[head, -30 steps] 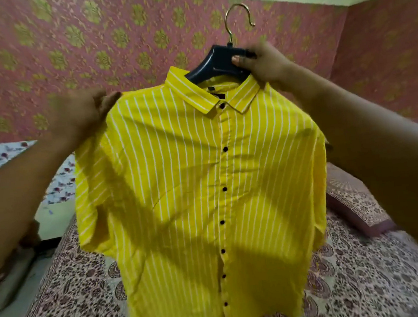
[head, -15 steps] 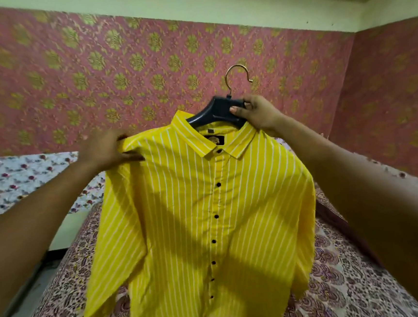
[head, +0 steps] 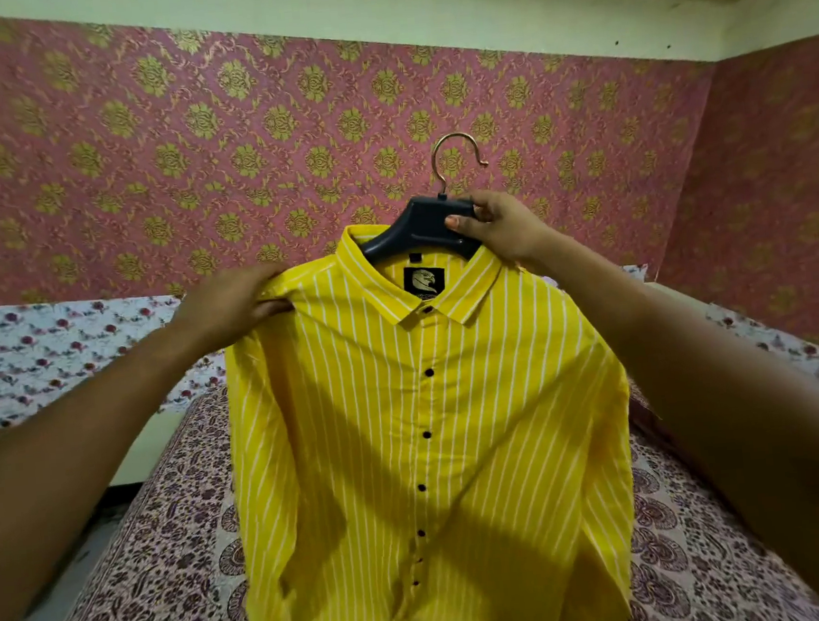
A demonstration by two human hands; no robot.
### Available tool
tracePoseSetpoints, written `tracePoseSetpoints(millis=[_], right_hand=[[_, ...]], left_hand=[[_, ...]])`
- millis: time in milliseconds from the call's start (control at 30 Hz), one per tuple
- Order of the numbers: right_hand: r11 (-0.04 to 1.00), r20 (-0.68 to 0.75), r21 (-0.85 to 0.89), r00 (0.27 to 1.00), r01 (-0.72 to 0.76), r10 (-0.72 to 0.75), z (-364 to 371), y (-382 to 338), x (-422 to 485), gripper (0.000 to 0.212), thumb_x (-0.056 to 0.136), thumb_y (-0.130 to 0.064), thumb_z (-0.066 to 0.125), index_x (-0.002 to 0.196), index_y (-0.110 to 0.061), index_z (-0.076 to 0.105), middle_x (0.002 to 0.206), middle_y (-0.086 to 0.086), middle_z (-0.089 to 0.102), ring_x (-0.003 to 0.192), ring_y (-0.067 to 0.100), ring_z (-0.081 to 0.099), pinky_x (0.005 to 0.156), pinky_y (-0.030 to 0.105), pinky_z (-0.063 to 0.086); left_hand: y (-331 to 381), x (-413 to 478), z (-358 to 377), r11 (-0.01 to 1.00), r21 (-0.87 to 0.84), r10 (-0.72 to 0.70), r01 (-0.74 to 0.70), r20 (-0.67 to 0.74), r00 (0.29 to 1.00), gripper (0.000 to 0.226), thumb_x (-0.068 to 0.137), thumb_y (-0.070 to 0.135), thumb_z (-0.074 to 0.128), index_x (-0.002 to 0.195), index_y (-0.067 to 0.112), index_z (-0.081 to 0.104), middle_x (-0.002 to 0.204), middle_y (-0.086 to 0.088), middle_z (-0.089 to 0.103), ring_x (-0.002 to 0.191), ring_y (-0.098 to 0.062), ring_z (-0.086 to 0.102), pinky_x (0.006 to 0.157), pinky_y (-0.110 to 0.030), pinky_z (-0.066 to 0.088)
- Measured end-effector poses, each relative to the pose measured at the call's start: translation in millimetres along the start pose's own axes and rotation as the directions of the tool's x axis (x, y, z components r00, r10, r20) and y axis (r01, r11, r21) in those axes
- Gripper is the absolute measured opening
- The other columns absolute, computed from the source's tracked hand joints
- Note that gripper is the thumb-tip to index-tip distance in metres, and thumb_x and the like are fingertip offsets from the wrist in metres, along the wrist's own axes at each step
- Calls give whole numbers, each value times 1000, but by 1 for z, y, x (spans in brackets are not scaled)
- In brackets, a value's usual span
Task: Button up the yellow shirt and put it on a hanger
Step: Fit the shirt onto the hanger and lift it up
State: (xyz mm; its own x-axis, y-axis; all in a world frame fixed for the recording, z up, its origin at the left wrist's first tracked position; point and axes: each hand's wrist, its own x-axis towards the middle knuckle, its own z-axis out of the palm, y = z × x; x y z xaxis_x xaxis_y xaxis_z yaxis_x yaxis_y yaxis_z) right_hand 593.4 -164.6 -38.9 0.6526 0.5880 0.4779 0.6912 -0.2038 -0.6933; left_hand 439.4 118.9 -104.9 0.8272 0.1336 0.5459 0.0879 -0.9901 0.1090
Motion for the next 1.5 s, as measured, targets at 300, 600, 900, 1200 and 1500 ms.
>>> tracePoseSetpoints(millis=[300, 600, 900, 1200, 1500], right_hand=[[996, -53, 71, 998, 47, -44, -19, 8, 2, 16, 93, -12, 54, 109, -15, 56, 103, 9, 60, 99, 18, 56, 84, 23, 49], [999, -90, 10, 995, 42, -41, -42, 14, 1, 25, 92, -13, 54, 117, -8, 57, 105, 9, 60, 100, 17, 56, 79, 17, 49], [998, -113, 63, 993, 27, -20, -43, 9, -2, 24, 94, -9, 51, 118, -7, 55, 90, -1, 60, 78, 5, 58, 65, 9, 49], [997, -54, 60, 998, 40, -37, -40, 3, -10, 27, 93, -8, 51, 119, 1, 53, 95, 8, 60, 85, 13, 57, 79, 22, 50], [998, -54, 60, 998, 28, -25, -39, -4, -15, 27, 92, -11, 54, 115, 2, 56, 103, 18, 59, 95, 25, 57, 93, 43, 47]], left_hand=[[12, 0, -8, 882, -471, -24, 7, -29, 999, 23, 86, 20, 60, 109, 20, 64, 113, 1, 61, 103, -17, 54, 83, -28, 43], [2, -12, -10, 772, -630, -37, 77, 77, 996, 35, 67, 11, 74, 93, 31, 61, 101, 11, 61, 65, -3, 62, 59, -19, 55], [11, -17, -20, 914, -404, -55, 42, -20, 998, 30, 64, 19, 81, 83, 29, 59, 80, 11, 59, 69, -7, 53, 56, -7, 42], [15, -34, -16, 933, -359, -53, 12, -103, 993, 25, 79, 14, 68, 102, 6, 64, 100, -11, 68, 86, -23, 66, 79, -38, 54], [20, -42, -15, 981, -141, 101, -134, -224, 969, 11, 83, 3, 64, 94, 2, 63, 96, -16, 66, 86, -25, 62, 79, -41, 54]])
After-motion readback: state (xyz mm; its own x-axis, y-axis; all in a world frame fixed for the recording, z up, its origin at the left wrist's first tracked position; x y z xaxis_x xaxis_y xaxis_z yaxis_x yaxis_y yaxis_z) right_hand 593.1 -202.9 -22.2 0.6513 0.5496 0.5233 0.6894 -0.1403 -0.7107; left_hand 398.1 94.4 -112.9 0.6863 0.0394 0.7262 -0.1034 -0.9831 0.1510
